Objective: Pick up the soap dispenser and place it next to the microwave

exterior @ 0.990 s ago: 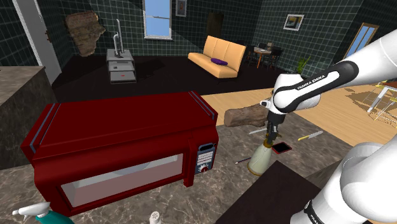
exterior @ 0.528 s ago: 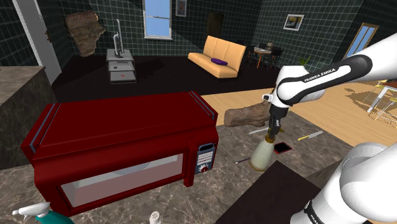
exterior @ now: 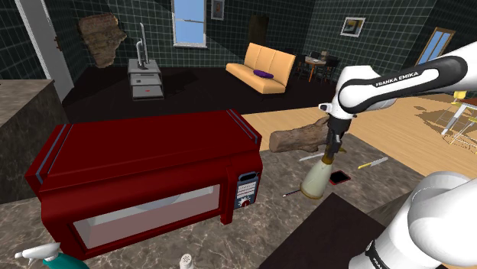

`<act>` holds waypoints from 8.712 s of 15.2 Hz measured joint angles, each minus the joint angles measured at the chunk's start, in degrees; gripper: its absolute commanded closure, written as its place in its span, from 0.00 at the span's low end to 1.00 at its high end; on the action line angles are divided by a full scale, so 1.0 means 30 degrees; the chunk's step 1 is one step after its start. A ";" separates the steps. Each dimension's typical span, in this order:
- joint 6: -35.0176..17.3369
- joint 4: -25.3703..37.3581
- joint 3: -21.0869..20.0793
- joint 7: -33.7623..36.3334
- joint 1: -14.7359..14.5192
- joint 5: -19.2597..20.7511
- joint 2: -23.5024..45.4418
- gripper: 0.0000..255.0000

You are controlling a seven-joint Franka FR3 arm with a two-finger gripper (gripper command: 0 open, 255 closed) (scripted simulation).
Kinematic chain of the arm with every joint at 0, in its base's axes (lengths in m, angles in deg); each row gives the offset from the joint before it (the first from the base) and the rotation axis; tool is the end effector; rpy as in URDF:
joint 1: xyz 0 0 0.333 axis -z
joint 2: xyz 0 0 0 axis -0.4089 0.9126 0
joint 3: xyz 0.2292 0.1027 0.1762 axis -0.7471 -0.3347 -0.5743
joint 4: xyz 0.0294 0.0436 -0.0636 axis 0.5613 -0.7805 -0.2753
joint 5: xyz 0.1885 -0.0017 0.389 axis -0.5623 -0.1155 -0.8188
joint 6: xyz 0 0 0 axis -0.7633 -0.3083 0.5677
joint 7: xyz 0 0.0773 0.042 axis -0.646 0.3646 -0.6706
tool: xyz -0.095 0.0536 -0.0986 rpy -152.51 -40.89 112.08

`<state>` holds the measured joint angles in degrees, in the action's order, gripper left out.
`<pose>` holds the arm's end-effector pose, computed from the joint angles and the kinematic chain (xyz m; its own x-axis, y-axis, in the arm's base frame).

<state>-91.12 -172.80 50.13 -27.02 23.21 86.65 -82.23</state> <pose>0.3607 -0.1993 0.2987 0.8432 0.5341 -0.0618 0.5302 -0.8450 -0.0689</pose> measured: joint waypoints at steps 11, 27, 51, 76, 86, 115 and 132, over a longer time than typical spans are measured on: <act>0.3318 0.1818 -0.0855 0.0103 0.0066 -0.0264 -0.1513 1.00; 0.7601 0.5278 -0.1828 0.0041 -0.0105 -0.0857 -0.2329 1.00; 1.3519 1.2068 -0.2668 -0.0406 -0.0527 -0.1670 -0.1426 1.00; 1.7213 1.5288 -0.6807 0.4230 -0.1637 -0.4167 -0.1397 1.00; 1.7011 1.5201 -1.0792 0.9357 -0.2627 -0.6765 -0.1281 1.00; 1.1743 1.1217 -1.5007 1.4069 -0.3863 -0.9079 -0.0493 1.00; 0.7531 0.6436 -1.5403 1.3679 -0.4043 -0.9456 -0.1055 1.00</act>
<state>-68.53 -153.50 3.92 14.02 11.08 58.28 -85.39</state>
